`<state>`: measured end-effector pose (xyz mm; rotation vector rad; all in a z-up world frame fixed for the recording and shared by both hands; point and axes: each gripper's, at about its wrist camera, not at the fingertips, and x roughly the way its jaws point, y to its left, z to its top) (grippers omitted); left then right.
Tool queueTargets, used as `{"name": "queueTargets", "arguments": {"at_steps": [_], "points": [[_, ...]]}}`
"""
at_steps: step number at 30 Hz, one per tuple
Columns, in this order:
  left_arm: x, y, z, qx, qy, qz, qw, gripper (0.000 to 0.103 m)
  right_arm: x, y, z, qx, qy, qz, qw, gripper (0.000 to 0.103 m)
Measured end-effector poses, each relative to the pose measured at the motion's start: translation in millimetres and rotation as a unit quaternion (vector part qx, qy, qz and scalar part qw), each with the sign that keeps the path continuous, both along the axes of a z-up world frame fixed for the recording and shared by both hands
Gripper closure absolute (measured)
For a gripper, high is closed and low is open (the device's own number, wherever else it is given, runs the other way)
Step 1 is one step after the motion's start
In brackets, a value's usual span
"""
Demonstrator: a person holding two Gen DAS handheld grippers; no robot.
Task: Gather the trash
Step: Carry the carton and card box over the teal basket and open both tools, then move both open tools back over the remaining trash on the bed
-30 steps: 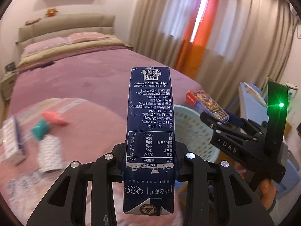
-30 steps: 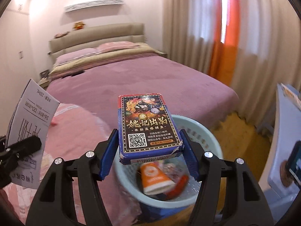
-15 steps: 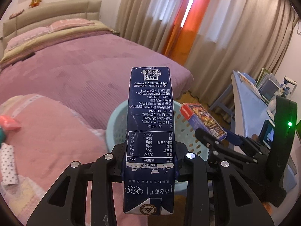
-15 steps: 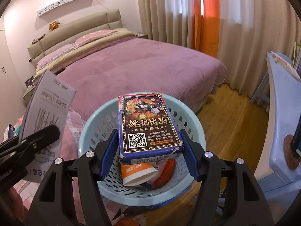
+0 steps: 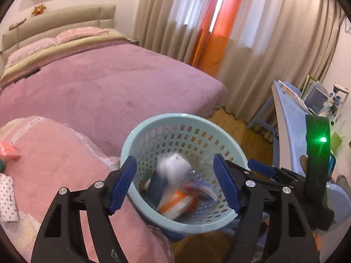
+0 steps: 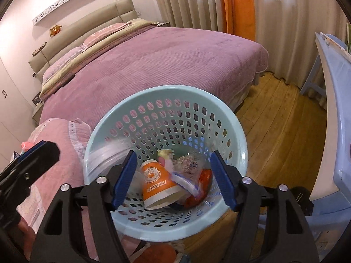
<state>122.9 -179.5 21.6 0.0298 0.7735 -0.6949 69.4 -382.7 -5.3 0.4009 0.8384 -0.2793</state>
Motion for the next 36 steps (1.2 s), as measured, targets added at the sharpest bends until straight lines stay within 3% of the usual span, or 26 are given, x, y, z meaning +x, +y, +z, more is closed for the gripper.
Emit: {"name": "queueTargets", "arguments": {"at_steps": [11, 17, 23, 27, 31, 36], "points": [[-23, 61, 27, -0.035, -0.031, 0.046, 0.9979, 0.031, -7, 40, 31, -0.016, -0.024, 0.030, 0.999, 0.035], [-33, 127, 42, -0.036, -0.056, 0.109, 0.9918, 0.028, -6, 105, 58, -0.084, -0.049, 0.066, 0.993, 0.018], [-23, 209, 47, -0.008, -0.066, 0.215, 0.9744, 0.024, 8, 185, 72, -0.085, -0.069, 0.161, 0.981, 0.018], [-6, 270, 42, 0.014, -0.056, 0.293, 0.9543, 0.022, 24, 239, 69, -0.094, -0.070, 0.220, 0.969, 0.019], [13, 312, 30, 0.039, -0.043, 0.342, 0.9380, 0.022, 39, 284, 56, -0.093, -0.055, 0.264, 0.958, 0.036], [44, 345, 7, 0.033, -0.005, 0.358, 0.9332, 0.018, 55, 320, 39, -0.080, -0.045, 0.305, 0.948, 0.046]]}}
